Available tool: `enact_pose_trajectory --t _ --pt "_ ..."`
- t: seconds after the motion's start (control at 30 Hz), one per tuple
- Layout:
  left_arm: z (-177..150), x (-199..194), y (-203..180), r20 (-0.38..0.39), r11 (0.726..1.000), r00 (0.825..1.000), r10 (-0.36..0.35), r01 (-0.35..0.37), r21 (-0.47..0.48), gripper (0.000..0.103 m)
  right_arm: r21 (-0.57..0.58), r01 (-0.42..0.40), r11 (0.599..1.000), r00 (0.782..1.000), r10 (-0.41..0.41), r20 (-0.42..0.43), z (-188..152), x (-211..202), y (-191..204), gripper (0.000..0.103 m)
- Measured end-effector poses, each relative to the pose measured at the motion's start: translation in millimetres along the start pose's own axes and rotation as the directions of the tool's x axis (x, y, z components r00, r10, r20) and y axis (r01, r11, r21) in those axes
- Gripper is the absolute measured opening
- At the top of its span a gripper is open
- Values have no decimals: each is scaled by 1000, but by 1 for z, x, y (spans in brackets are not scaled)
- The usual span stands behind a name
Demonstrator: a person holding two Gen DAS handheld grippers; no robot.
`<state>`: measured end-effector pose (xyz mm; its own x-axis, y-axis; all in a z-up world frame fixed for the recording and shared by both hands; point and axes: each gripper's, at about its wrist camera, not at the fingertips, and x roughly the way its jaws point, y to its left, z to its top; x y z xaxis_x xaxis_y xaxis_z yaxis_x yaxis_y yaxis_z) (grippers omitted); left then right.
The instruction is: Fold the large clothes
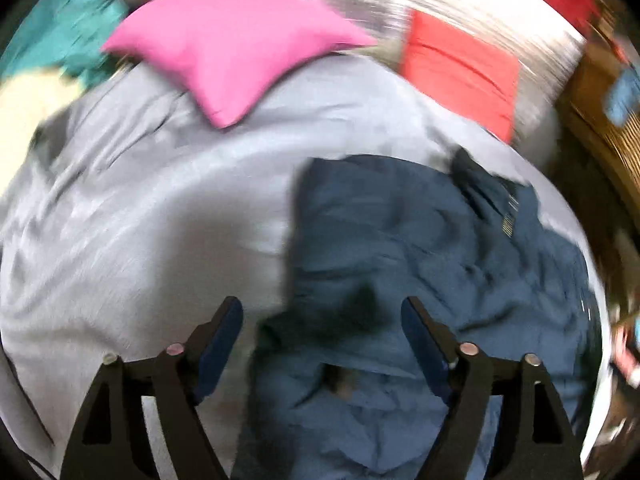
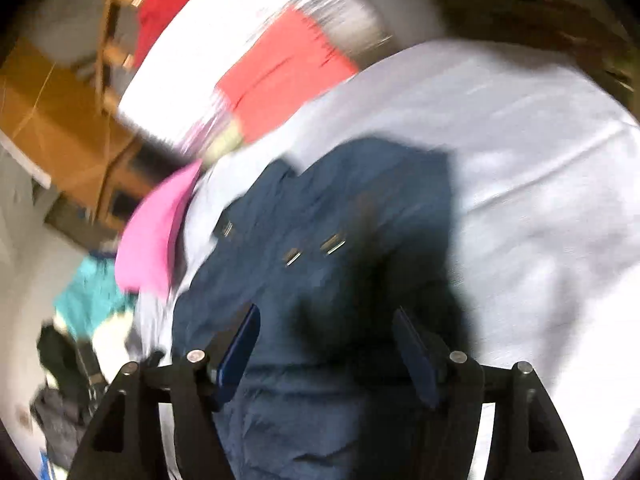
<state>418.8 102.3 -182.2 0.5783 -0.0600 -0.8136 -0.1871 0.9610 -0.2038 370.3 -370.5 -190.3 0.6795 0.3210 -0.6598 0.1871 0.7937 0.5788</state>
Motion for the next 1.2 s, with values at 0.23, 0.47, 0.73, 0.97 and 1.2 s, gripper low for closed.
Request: enact_pose_trajectory --t 0.23,0.47,0.73,0.97,1.2 --pt "-1 35 29 -119 983 991 -64 42 -177 83 150 24 988 999 -17 -44 13 19 -56 74" --pt "-2 50 28 -145 964 972 -188 153 -219 83 175 -66 982 986 91 -141 14 69 -60 77" --pt "-1 60 11 -151 976 977 -151 123 -182 75 55 -108 993 980 115 -161 9 82 -41 71" --pt "-2 55 -1 -116 985 982 -146 133 -113 48 -19 -29 999 993 27 -117 14 73 -11 36" --pt "2 54 -5 -122 992 987 -105 96 -76 61 -59 33 998 997 -36 -62 10 73 -7 36"
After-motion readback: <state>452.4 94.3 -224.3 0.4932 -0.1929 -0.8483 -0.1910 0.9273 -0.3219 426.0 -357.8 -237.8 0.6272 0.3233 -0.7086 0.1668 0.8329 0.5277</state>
